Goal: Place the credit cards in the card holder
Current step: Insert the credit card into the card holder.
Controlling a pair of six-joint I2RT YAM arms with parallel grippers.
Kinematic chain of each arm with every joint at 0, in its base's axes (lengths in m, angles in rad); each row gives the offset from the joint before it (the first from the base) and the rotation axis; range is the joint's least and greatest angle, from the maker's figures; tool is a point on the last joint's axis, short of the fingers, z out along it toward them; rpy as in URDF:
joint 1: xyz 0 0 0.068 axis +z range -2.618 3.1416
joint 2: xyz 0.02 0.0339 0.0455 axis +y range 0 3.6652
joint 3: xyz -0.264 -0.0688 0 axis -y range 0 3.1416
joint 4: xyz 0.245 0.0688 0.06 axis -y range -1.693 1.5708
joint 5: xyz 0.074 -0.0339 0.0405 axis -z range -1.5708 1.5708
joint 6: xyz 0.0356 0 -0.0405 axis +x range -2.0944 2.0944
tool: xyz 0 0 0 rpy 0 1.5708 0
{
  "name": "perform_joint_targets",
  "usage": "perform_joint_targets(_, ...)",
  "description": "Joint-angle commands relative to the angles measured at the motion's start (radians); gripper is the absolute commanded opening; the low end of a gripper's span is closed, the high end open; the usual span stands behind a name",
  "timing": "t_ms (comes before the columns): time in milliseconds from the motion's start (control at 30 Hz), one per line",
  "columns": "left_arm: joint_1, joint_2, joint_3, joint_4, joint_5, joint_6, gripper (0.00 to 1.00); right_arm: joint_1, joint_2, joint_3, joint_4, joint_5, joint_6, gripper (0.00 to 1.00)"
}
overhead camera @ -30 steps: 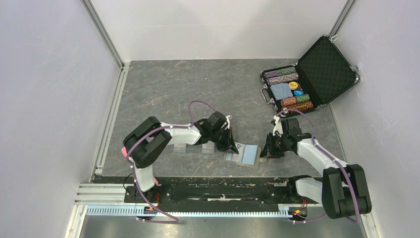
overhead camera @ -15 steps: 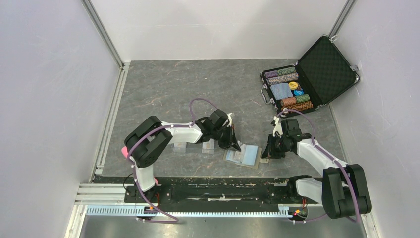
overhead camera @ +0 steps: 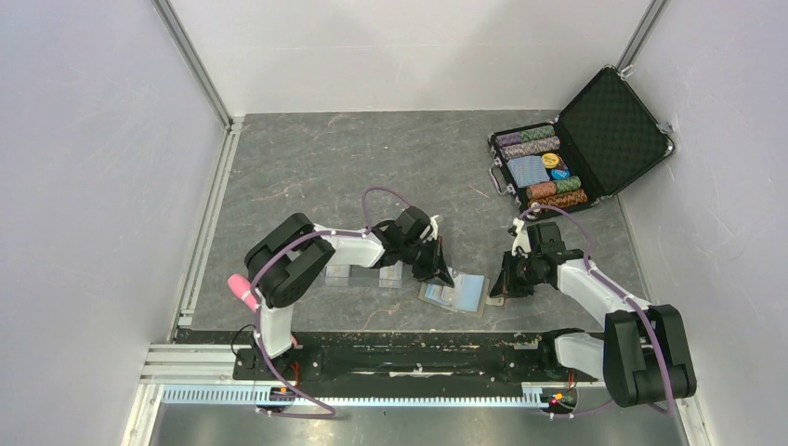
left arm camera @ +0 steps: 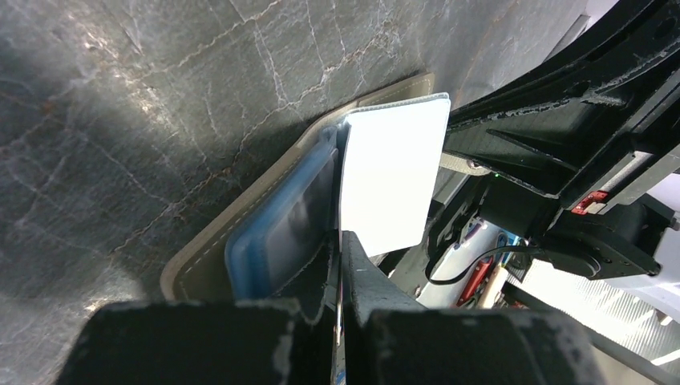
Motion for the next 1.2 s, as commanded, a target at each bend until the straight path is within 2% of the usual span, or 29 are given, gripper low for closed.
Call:
perform_joint_targets(0,-0.001,0.037,0.032,0.013,0.017,0.028,0.02,-0.001,0.019,0.003,0.003,0.010,-0.016,0.00)
perform_joint_targets(233,-0.001,0.059,0.035,0.021,0.023,0.024,0.02,-0.001,0.025,0.005,0.014,-0.002,-0.015,0.00)
perform_joint_targets(500,0.017,0.078,0.003,0.143,0.067,-0.059,0.02,-0.001,0.025,0.006,0.017,-0.006,-0.021,0.00)
perform_joint_targets(767,0.017,0.098,0.008,0.142,0.100,-0.061,0.02,-0.001,0.011,0.040,0.012,-0.019,-0.025,0.03)
perform_joint_targets(1167,0.016,0.003,0.014,-0.065,-0.004,-0.003,0.02,0.000,0.038,0.052,0.013,-0.017,-0.033,0.00)
